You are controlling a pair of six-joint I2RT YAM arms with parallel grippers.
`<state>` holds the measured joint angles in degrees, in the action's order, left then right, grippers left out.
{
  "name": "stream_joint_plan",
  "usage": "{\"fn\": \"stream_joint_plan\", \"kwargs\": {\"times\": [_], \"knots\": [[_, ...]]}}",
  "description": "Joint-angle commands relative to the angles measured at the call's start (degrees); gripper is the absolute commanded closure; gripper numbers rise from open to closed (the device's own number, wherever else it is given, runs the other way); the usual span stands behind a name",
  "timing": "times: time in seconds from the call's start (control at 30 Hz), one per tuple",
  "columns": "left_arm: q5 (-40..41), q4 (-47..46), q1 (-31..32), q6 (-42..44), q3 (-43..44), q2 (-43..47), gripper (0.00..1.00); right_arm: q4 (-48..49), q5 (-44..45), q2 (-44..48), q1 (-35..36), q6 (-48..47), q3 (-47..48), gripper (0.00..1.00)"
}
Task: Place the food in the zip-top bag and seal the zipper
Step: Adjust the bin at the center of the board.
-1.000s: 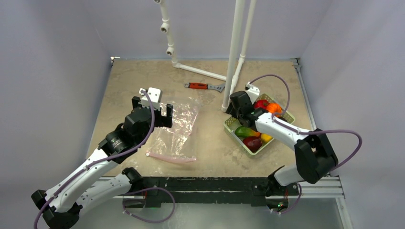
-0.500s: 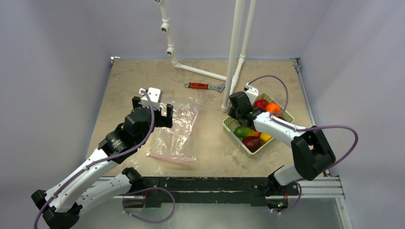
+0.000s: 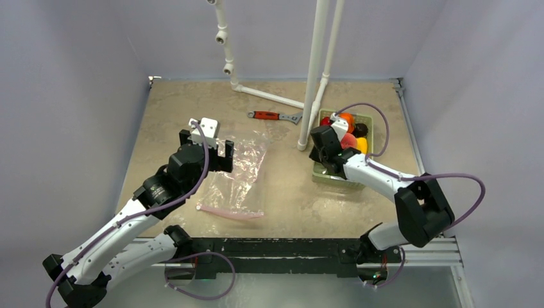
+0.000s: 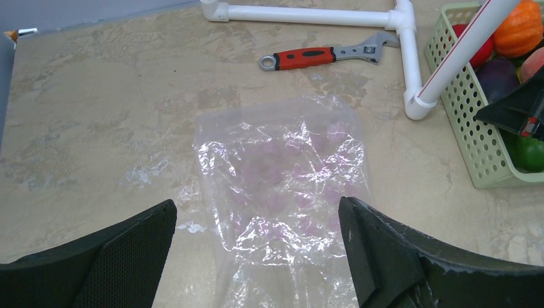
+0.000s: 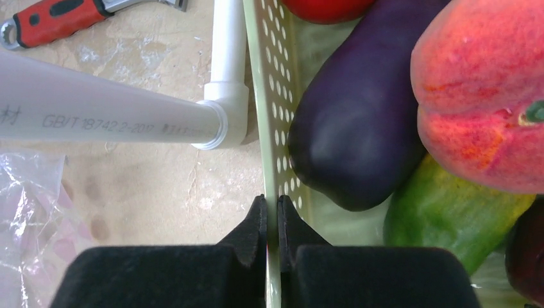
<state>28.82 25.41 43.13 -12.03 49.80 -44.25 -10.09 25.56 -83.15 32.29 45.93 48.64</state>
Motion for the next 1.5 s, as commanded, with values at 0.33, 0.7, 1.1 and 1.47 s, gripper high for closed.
{"fn": "stream_joint_plan", "kwargs": {"times": [0.33,0.7,1.1,1.47], "knots": [[-1.09,-0.62,-0.22,-0.71,0.79,0.21,0.04,1.83,-9.42,9.53,0.25,1.44,-5.05,1.0],[-1.64,-0.38,-0.17,-0.72,0.97,0.22,0.04,-3.96,-10.64,15.01,8.29,8.14,-6.57,1.0],[-1.66,-0.22,-0.16,-0.8,0.98,0.9,0.04,-14.14,-10.57,16.68,16.3,15.54,-6.62,1.0],[-1.75,-0.18,-0.19,-0.89,0.99,0.83,0.04,-17.8,-14.33,15.01,24.25,16.39,-5.15,1.0]]}}
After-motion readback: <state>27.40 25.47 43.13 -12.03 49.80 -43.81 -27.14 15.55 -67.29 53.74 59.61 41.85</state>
